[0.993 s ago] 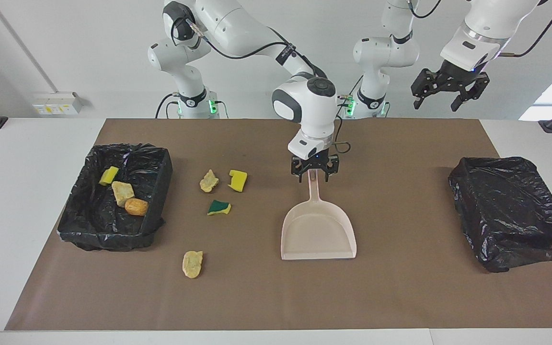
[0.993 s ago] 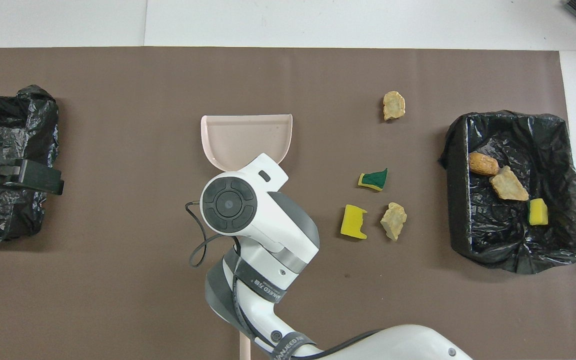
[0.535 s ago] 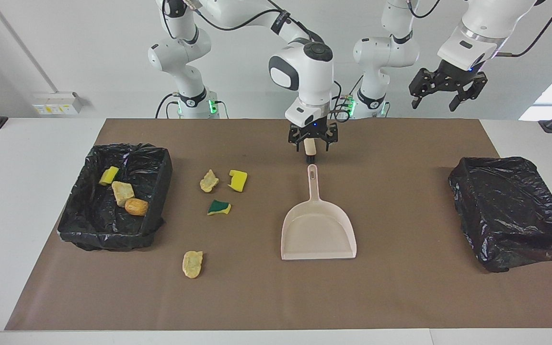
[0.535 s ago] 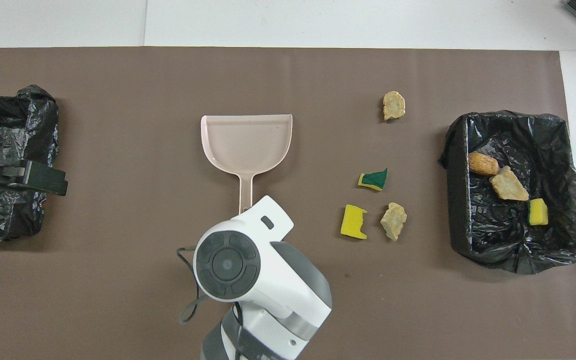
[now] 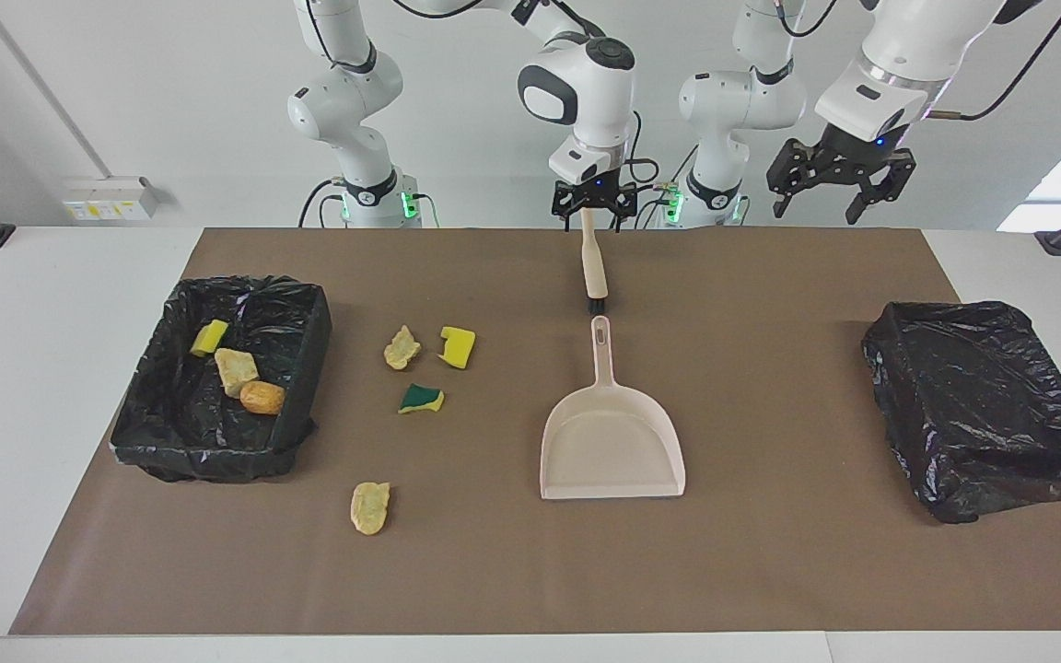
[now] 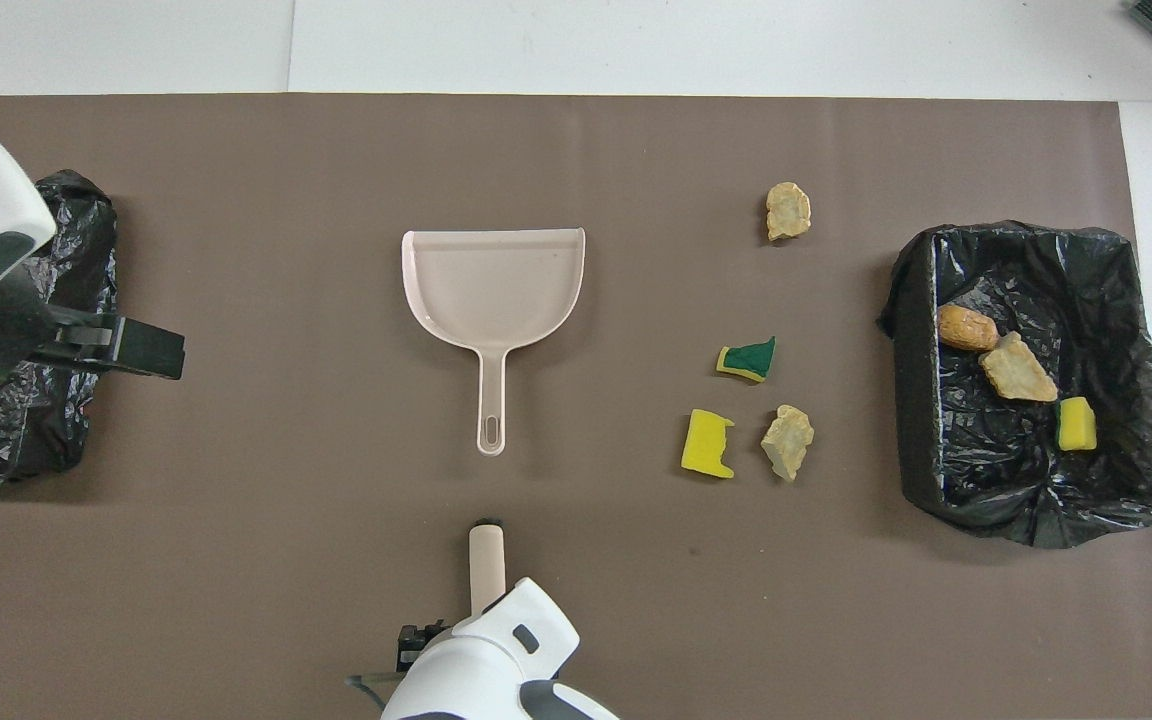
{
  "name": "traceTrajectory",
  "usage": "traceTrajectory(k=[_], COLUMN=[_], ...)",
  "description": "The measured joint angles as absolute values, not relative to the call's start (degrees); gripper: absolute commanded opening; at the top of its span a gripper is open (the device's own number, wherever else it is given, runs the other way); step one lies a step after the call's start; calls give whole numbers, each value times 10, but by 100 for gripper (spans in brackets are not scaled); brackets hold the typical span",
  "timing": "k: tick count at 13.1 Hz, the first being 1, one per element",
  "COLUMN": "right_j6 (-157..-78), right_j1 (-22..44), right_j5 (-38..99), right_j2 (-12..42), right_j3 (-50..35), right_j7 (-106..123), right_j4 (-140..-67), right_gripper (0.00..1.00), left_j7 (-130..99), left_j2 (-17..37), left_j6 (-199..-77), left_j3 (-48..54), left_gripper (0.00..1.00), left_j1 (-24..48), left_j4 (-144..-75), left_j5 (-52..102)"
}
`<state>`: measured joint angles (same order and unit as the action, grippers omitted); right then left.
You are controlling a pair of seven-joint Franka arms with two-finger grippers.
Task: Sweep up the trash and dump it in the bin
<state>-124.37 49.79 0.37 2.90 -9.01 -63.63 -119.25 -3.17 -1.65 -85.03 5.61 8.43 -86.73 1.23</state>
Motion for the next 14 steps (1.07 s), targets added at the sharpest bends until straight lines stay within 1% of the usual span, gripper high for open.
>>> traceTrajectory(k=[2,4,6,8,10,11,12,13,14], right_j6=[-1301,-1343,-1352,-1352,-1353,-1353,-1354,-1354,-1354], right_j1=[526,547,556,556,556,556,556,556,556], right_j5=[4,5,5,6,7,7,7,7,7], right_j2=[27,28,27,26,25,25,24,24,24], right_j3=[-90,-90,-90,-90,-89,-89,-89,-89,-89], right_j7=[-664,-672,-681,-686,-686,-686,-686,-686,-686], right_j4=[-1242,-1290,-1311,-1313,-1313,-1313,-1313,-1312,-1312], right_gripper=[100,98,83,67,59,53,44,30,10], left_j7=[-78,-151,-190,-199,-209,-214,-217,-217,-217], left_j2=[-11,0,25,68,117,135,146,152,155], left_j6=[-930,-1057,-1139,-1199,-1250,-1269,-1282,-1289,-1290], left_j3=[104,155,176,179,179,179,178,178,177], left_gripper=[100,100,100,100,100,100,100,100,100], left_j1=[88,95,116,142,158,162,162,162,162], left_j4=[-932,-1018,-1070,-1084,-1085,-1085,-1085,-1085,-1085], left_j5=[12,12,12,7,-2,-6,-7,-7,-8])
